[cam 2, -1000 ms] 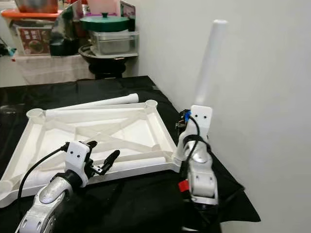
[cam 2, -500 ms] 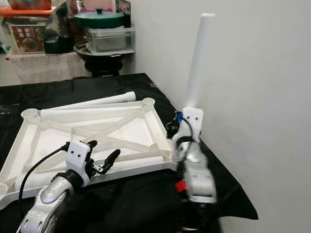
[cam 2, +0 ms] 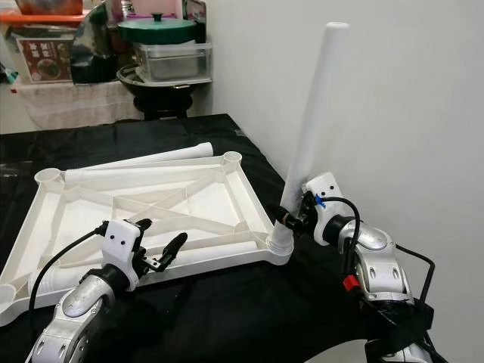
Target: Building children table
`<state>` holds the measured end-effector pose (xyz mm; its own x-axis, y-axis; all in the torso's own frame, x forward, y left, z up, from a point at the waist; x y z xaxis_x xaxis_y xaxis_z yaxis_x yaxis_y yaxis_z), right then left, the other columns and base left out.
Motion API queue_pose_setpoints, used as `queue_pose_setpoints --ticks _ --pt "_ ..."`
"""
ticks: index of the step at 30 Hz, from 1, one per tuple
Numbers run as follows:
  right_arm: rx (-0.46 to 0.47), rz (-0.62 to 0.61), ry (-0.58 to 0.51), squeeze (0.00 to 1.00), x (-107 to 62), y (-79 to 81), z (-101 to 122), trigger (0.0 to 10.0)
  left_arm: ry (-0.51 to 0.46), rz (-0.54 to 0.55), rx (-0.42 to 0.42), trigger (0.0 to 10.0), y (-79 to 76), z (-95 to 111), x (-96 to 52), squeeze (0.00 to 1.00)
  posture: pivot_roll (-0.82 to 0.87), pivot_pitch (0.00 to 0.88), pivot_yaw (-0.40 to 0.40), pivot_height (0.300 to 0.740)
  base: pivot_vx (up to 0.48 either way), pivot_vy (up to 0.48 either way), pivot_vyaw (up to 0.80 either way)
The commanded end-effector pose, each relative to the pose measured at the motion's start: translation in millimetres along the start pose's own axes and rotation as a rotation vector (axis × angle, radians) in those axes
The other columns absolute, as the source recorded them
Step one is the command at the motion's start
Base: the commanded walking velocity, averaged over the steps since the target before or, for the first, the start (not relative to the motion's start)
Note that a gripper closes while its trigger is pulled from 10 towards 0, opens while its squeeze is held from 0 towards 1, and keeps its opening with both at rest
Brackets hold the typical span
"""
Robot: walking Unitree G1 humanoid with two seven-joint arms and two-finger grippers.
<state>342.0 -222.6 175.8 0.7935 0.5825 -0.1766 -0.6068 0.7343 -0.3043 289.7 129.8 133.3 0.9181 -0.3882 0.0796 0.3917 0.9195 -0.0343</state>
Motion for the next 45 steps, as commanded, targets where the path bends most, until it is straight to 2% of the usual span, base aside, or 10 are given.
queue_pose_setpoints --ticks 1,2,3,17,28,34,36,40,41,45 --pt "0.008 0.027 -0.014 0.0 3.9 0.7 -0.2 6.7 0.007 -0.009 0.007 10.0 -1.2 -0.7 -0.1 0.0 0.07 0.0 -0.066 0.74 0.0 0.0 0.0" --pt "0.008 0.027 -0.014 0.0 3.9 0.7 -0.2 6.7 0.007 -0.009 0.007 10.0 -1.2 -0.7 -0.1 0.0 0.07 0.0 -0.066 0.74 0.0 0.0 0.0" --pt "0.018 0.033 -0.036 0.0 7.0 -1.3 1.1 0.0 0.008 -0.008 0.009 10.0 -0.5 -0.6 -0.7 0.0 0.07 0.0 -0.066 0.74 0.0 0.0 0.0" --pt "0.146 -0.509 0.021 0.0 14.1 -27.0 1.9 0.0 0.017 -0.011 0.006 10.0 -2.1 -2.3 -1.9 0.0 0.06 0.0 -0.061 0.74 0.0 0.0 0.0" --pt "0.45 -0.809 0.152 0.0 14.5 78.9 -3.7 0.0 0.021 -0.002 0.014 10.0 0.0 -1.9 -3.3 0.0 0.07 0.0 -0.063 0.74 0.0 0.0 0.0" --pt "0.41 -0.78 0.123 0.0 20.5 70.6 6.8 0.0 0.023 -0.006 0.008 10.0 -2.3 -3.2 -2.3 0.0 0.06 0.0 -0.064 0.74 0.0 0.0 0.0" --pt "0.389 -0.726 0.102 0.0 27.7 62.7 13.8 10.0 0.021 -0.009 0.007 10.0 -3.6 -3.1 -0.4 0.0 0.06 0.0 -0.063 0.74 0.0 0.0 0.0" --pt "0.335 -0.703 0.063 0.0 29.6 53.9 21.2 10.0 0.019 -0.009 0.005 10.0 -3.9 -2.8 0.8 0.0 0.05 0.0 -0.063 0.74 0.0 0.0 0.0" --pt "0.322 -0.713 0.026 1.0 26.5 44.0 23.9 10.0 0.018 -0.01 0.004 10.0 -4.0 -2.7 0.9 0.0 0.05 0.0 -0.062 0.74 0.0 0.0 0.0" --pt "0.273 -0.706 -0.01 1.0 19.1 32.5 29.8 10.0 0.018 -0.011 0.002 10.0 -4.2 -3.0 0.6 0.0 0.05 0.0 -0.066 0.74 0.0 0.0 0.0"
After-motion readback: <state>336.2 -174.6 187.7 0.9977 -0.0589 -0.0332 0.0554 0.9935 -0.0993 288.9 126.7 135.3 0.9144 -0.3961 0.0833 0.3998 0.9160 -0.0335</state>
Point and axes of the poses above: a point about 5 cm out from each wrist's last joint towards the gripper, its own x axis pointing out of the wrist towards the gripper, its own z axis along the axis of the wrist's last joint, y = z × x, the point moved 1 cm from there along x, pointing out of the wrist towards the gripper, and after that the axes turned 8 degrees about -x, right-handed, at the moved point
